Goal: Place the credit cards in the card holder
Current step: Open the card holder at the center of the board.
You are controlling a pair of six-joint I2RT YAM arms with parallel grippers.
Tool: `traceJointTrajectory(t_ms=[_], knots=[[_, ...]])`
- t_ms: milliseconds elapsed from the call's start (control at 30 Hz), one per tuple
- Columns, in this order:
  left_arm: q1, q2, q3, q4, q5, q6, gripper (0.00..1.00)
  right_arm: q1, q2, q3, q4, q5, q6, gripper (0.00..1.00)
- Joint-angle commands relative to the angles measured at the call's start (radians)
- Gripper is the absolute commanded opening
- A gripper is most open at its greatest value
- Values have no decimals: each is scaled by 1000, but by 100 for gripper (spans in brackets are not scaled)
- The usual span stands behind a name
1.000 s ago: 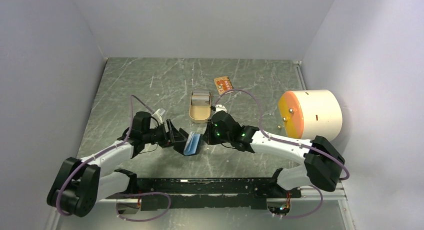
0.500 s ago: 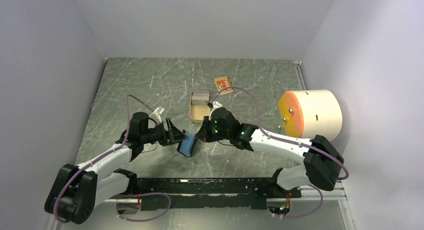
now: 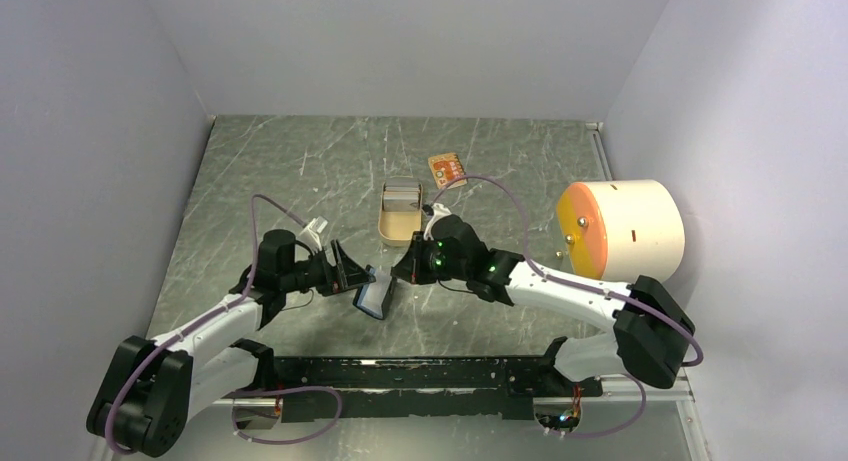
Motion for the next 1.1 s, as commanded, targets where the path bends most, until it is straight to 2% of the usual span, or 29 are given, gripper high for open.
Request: traceJointTrajectory(t_ms=[0,100,333,600,1000,1067], knots=[[-7,4,-3,42,-11,24,82,-22,-30,-24,27,-18,6,0],[-7,34,-10,61,-5,29,80,-32,-26,-27,11,-1,-12,0],[-7,105,-44,232,78,-45,68,-65,-37,-99,8,-3,-13,0],[-30,122,1,105,-4,41,58,-78,-74,-145,27,-12,1,0],[-54,154,7,106,-26,49,37,-86,-73,-153,35,-16,7,0],[-53,162,15,99,-29,60,31,-87,-76,-159,39,-15,8,0]])
